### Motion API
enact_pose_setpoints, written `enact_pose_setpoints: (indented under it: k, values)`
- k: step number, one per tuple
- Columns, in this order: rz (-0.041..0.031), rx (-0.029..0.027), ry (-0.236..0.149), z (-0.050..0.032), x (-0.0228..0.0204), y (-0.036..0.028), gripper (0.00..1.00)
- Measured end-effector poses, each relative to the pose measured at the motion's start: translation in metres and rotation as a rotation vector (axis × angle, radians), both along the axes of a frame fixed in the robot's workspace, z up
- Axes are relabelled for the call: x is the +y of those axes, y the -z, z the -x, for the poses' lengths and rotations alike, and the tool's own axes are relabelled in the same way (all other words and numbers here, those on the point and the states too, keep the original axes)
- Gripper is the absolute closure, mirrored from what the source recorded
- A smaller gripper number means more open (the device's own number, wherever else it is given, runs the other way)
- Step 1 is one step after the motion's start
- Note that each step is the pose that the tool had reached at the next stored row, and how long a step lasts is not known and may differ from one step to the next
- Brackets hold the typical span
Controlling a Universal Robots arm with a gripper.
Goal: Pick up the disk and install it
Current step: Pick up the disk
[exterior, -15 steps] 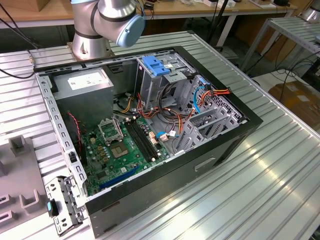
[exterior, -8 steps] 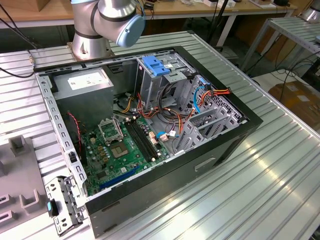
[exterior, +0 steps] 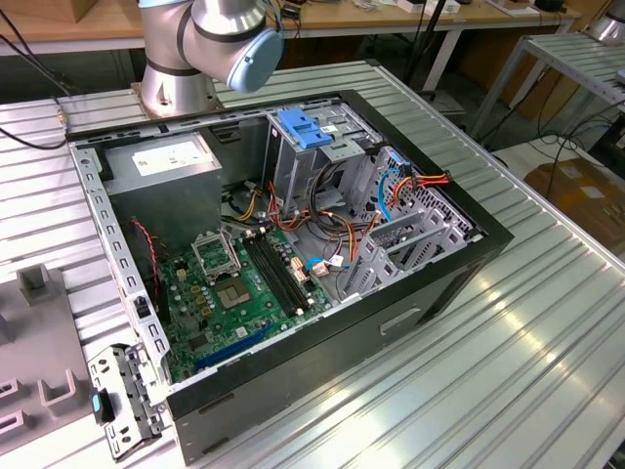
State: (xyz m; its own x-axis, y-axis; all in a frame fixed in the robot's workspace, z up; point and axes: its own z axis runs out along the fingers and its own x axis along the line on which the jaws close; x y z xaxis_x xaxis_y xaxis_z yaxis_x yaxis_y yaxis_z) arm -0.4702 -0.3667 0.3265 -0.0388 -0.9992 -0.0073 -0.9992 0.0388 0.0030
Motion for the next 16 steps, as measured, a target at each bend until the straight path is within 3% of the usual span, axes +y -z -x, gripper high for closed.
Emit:
enact_pose_setpoints:
  k: [16]
  values:
    - [0.0,0.0,0.0,0.0,0.0,-0.02,0.63]
